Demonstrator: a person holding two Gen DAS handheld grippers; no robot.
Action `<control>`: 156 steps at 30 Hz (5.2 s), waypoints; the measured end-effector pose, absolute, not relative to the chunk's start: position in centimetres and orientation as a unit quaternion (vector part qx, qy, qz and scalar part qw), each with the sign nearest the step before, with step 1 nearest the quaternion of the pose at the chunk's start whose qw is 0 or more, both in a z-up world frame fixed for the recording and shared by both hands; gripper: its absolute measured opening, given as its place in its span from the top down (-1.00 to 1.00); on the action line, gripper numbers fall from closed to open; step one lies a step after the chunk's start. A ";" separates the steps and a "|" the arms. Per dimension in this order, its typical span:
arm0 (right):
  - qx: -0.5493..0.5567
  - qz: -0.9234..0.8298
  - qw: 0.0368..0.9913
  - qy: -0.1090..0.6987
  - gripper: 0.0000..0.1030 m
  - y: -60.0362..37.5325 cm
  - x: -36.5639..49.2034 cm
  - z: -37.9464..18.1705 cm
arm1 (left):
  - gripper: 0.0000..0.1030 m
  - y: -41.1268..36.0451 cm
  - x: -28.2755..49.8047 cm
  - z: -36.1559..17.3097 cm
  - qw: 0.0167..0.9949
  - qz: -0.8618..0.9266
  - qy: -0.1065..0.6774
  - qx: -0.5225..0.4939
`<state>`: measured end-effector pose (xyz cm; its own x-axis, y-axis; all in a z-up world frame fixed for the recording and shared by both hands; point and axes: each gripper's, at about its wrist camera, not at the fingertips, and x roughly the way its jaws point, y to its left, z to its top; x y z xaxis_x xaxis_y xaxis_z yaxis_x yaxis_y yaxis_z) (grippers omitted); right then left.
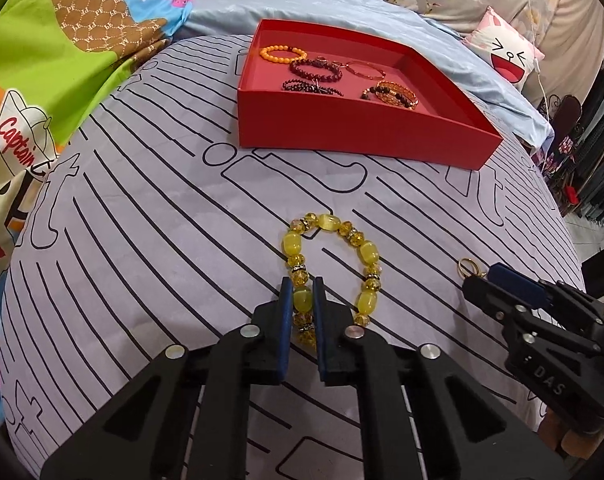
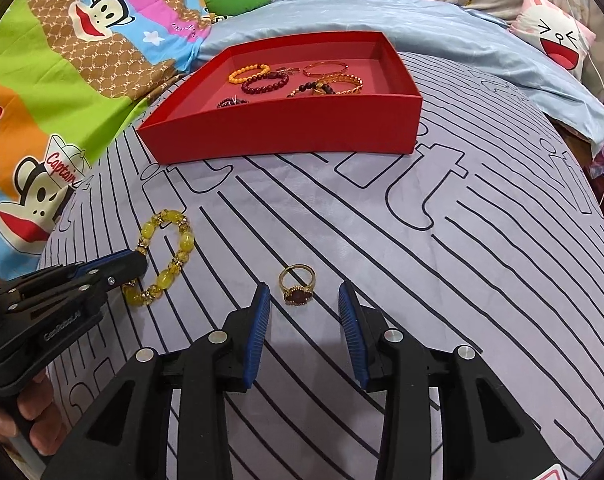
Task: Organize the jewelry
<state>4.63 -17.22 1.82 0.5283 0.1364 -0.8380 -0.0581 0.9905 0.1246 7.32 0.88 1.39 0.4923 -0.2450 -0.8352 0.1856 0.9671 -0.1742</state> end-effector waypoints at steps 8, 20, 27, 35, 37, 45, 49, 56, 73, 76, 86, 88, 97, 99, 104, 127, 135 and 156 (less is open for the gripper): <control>0.042 0.059 0.873 0.482 0.72 -17.3 4.6 1.7 | 0.81 0.8 7.1 1.4 0.864 -0.122 0.488 -0.028; 0.062 0.067 0.877 0.471 0.73 -17.7 3.9 3.1 | 0.81 1.1 6.8 2.3 0.858 -0.139 0.492 -0.051; 0.069 0.076 0.882 0.460 0.73 -17.9 4.0 4.8 | 0.81 0.6 6.5 4.8 0.864 -0.153 0.476 -0.054; 0.074 0.080 0.888 0.447 0.73 -18.2 5.1 6.8 | 0.82 -1.2 7.5 8.7 0.870 -0.188 0.454 -0.043; 0.076 0.079 0.890 0.442 0.73 -18.6 5.7 7.5 | 0.82 -1.7 7.9 9.4 0.871 -0.196 0.449 -0.042; 0.082 0.067 0.902 0.419 0.73 -20.4 8.6 9.5 | 0.81 -3.7 11.2 13.5 0.880 -0.223 0.417 -0.040; 0.086 0.060 0.907 0.408 0.73 -21.3 10.5 10.4 | 0.81 -5.4 14.1 15.7 0.884 -0.238 0.400 -0.043; 0.089 0.052 0.911 0.399 0.73 -22.4 14.0 10.7 | 0.82 -7.9 20.0 16.4 0.882 -0.246 0.397 -0.061; 0.096 0.061 0.896 0.428 0.73 -22.0 20.4 6.9 | 0.82 -3.6 27.7 4.1 0.845 -0.155 0.501 -0.105; 0.095 0.064 0.894 0.433 0.73 -21.5 20.9 6.5 | 0.81 -3.0 27.9 3.6 0.848 -0.141 0.501 -0.096; 0.080 0.085 0.888 0.445 0.73 -19.1 21.7 5.5 | 0.77 -2.2 26.9 3.4 0.867 -0.101 0.483 -0.070; 0.077 0.088 0.886 0.449 0.73 -18.6 22.0 5.2 | 0.72 -2.1 26.6 3.5 0.869 -0.098 0.479 -0.068; 0.069 0.082 0.883 0.458 0.68 -17.8 22.4 4.1 | 0.35 -2.3 25.5 4.6 0.884 -0.095 0.455 -0.051; 0.069 0.081 0.883 0.457 0.68 -17.8 22.3 4.2 | 0.35 -2.2 25.2 4.7 0.884 -0.096 0.454 -0.054; 0.074 0.079 0.886 0.451 0.66 -18.2 21.7 4.8 | 0.35 -2.4 24.6 4.8 0.885 -0.098 0.453 -0.052; 0.074 0.065 0.906 0.411 0.66 -18.6 14.0 9.5 | 0.35 -3.8 16.9 9.0 0.898 -0.111 0.424 -0.023; 0.068 0.051 0.909 0.407 0.62 -18.4 11.6 10.5 | 0.35 -4.3 14.1 10.1 0.903 -0.103 0.417 -0.004; 0.057 -0.006 0.915 0.400 -0.18 -20.0 8.0 10.0 | -0.34 -3.6 10.9 9.4 0.912 -0.053 0.406 0.027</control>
<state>7.96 -20.05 9.97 0.6793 0.0341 -0.7331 0.0578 0.9933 0.0998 10.88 -3.59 9.37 0.6655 -0.0748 -0.7426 0.1181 0.9930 0.0059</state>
